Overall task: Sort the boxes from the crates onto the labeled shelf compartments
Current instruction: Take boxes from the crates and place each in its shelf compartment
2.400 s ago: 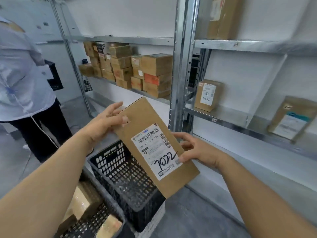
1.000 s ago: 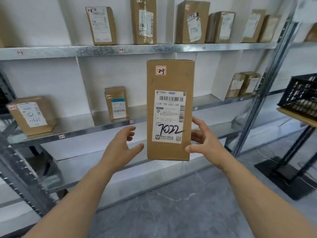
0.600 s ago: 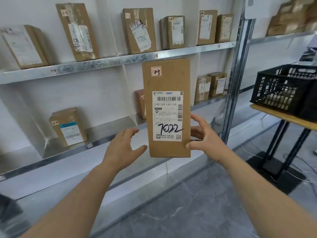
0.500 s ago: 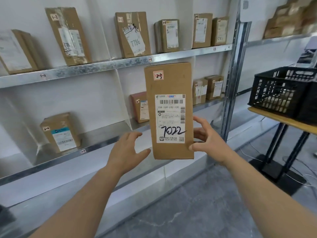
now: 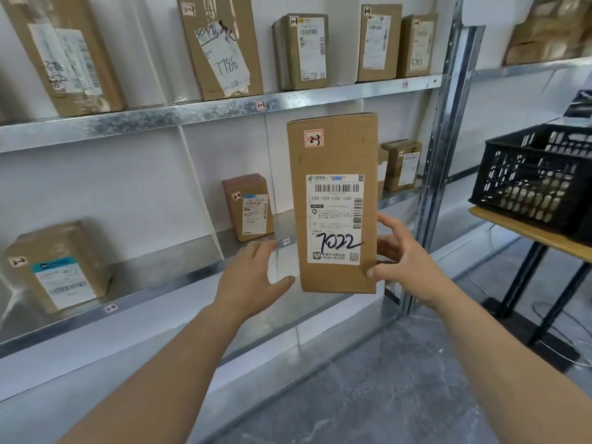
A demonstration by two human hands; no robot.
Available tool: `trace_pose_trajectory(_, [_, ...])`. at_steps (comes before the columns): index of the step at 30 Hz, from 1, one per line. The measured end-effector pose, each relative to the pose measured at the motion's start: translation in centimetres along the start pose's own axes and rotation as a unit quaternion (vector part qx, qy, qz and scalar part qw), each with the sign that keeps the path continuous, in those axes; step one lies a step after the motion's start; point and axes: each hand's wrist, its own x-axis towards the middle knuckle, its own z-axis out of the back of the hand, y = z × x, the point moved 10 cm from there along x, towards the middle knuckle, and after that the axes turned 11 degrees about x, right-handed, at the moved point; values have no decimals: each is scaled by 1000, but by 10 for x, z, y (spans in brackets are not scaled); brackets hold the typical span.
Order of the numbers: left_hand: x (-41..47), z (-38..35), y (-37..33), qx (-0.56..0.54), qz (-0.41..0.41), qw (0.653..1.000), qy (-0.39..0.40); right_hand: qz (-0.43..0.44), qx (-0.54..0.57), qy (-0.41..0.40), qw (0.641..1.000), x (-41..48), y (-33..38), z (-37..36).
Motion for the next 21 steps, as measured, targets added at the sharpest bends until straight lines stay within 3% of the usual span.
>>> trace_pose_trajectory(11, [146, -62, 37, 14, 11, 1000, -9, -5, -33, 20, 999, 167, -26, 11])
trace_pose_trajectory(21, [217, -97, 63, 41, 34, 999, -1, -41, -61, 46, 996, 260, -68, 14])
